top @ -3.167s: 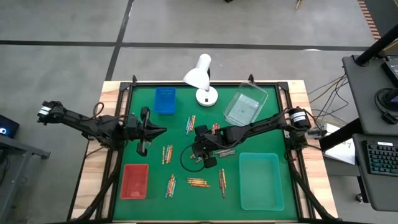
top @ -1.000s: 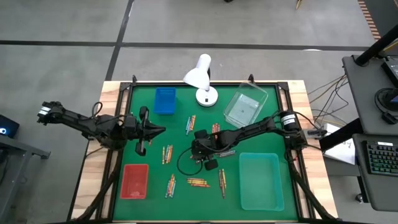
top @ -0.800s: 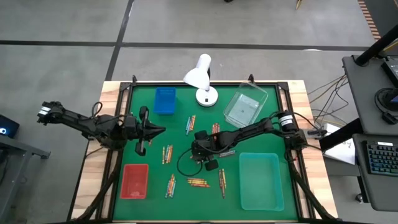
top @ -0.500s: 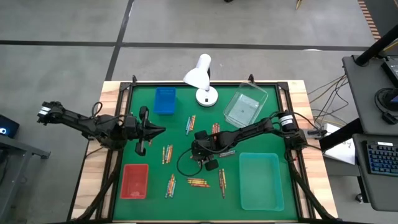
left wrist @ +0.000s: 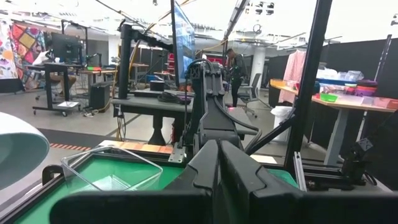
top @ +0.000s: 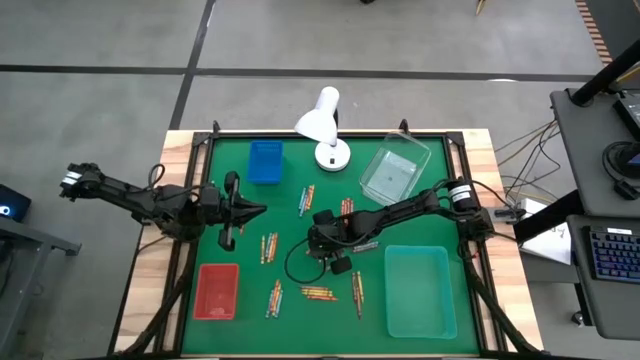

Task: Sort crayons
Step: Put the blue crayon into the green bin, then put the yellow crayon into the red bin

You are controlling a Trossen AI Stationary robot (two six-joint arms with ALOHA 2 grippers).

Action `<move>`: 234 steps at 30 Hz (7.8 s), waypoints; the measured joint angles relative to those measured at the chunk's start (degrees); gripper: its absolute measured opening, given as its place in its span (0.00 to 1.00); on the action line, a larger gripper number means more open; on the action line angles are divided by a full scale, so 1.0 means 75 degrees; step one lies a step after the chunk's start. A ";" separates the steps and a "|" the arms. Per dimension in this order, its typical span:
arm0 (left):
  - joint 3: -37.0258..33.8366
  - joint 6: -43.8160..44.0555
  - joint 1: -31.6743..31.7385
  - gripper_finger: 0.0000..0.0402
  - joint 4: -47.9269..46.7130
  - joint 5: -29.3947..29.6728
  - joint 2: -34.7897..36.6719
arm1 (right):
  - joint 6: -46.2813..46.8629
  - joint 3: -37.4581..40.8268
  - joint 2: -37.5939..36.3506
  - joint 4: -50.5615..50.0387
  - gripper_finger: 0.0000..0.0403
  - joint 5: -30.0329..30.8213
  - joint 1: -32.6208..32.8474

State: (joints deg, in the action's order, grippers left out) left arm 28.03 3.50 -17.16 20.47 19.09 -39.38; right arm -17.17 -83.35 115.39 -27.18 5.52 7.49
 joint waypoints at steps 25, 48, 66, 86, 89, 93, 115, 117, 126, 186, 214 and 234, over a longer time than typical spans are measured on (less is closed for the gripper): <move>0.0000 0.0002 0.0002 0.00 -0.0003 -0.0002 -0.0009 | 0.0182 -0.0254 -0.0140 -0.1137 0.19 -0.0221 0.0055; 0.0000 0.0002 0.0002 0.00 -0.0050 -0.0001 -0.0012 | -0.0092 0.0015 0.0176 -0.0795 0.18 -0.0196 0.0055; 0.0000 0.0050 0.0002 0.00 -0.0027 -0.0003 -0.0012 | -0.0195 -0.0051 0.0129 -0.0870 0.03 -0.0221 0.0053; 0.0000 0.0203 0.0000 0.00 0.0058 -0.0017 0.0003 | 0.1617 -0.0613 -0.1796 -0.3478 0.02 -0.0893 0.0110; 0.0000 0.0203 0.0001 0.00 0.0058 -0.0017 0.0003 | 0.2201 -0.0487 -0.2157 -0.4067 0.02 -0.0981 0.0321; 0.0000 0.0204 0.0000 0.00 0.0058 -0.0017 0.0003 | 0.3074 -0.0207 -0.2730 -0.4671 0.02 -0.1006 0.0778; 0.0000 0.0203 -0.0001 0.00 0.0052 -0.0012 -0.0052 | 0.7595 0.4386 -0.5125 -0.3913 0.02 -0.0618 0.3456; 0.0000 0.0203 0.0001 0.00 0.0061 -0.0009 -0.0058 | 0.7451 0.4597 -0.5082 -0.3669 0.02 -0.0506 0.3451; 0.0000 0.0203 -0.0001 0.00 0.0055 -0.0004 -0.0099 | 0.7149 0.4780 -0.4966 -0.3111 0.02 0.0678 0.3430; 0.0041 0.1870 0.0010 0.00 0.0948 0.0012 -0.1444 | 0.7303 0.2238 -0.5164 -0.2720 0.13 0.2494 0.3348; 0.4395 0.8752 -0.0464 0.00 -0.9890 -0.0882 -0.5597 | 0.5607 0.1831 -0.5161 -0.2530 0.13 0.4886 0.3346; 0.4379 0.9986 -0.0473 0.18 -1.0913 -0.0603 -0.6720 | 0.5607 0.2627 -0.5158 -0.1698 0.13 0.4893 0.3346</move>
State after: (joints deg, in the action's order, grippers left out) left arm 60.87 78.39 -20.71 -61.37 14.57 -89.78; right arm 24.88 -63.65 76.71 -39.91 42.22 32.58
